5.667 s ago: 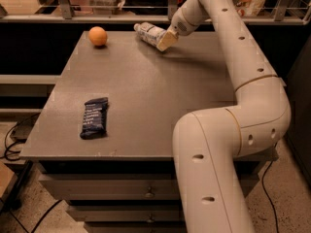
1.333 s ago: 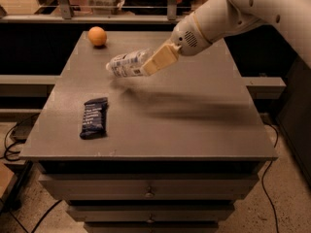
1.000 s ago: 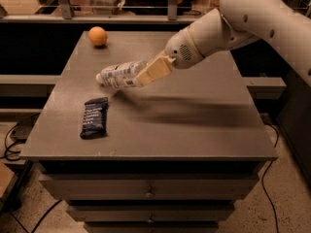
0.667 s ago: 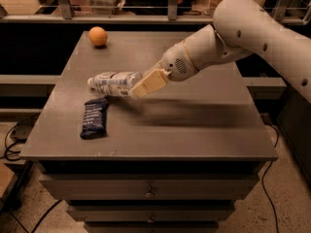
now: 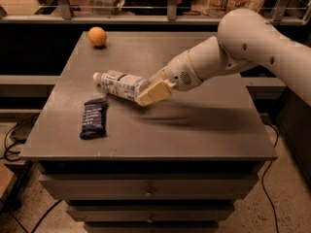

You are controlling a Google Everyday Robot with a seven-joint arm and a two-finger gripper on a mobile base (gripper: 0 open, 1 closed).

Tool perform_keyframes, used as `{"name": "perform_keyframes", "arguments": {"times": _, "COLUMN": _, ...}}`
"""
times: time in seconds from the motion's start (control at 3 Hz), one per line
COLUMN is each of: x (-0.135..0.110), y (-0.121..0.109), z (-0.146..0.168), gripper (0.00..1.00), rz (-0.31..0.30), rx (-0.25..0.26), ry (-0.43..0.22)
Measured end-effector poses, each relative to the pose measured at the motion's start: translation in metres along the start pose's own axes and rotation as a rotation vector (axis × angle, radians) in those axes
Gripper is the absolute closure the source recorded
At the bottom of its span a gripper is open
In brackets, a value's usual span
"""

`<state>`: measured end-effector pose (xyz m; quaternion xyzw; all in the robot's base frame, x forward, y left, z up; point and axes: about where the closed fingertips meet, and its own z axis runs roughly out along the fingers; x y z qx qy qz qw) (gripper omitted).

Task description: Move blue plastic bottle near rxbar blueberry

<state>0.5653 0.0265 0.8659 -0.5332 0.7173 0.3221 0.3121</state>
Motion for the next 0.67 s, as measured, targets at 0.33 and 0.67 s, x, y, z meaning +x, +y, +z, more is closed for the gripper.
{"name": "perform_keyframes", "arguments": {"times": 0.33, "x": -0.0003, "y": 0.0015, "z": 0.0019, "gripper": 0.0, "rz": -0.013, "rx": -0.003, "ry": 0.001}}
{"name": "perform_keyframes", "arguments": {"times": 0.67, "x": -0.0003, "y": 0.0015, "z": 0.0019, "gripper": 0.0, "rz": -0.013, "rx": -0.003, "ry": 0.001}}
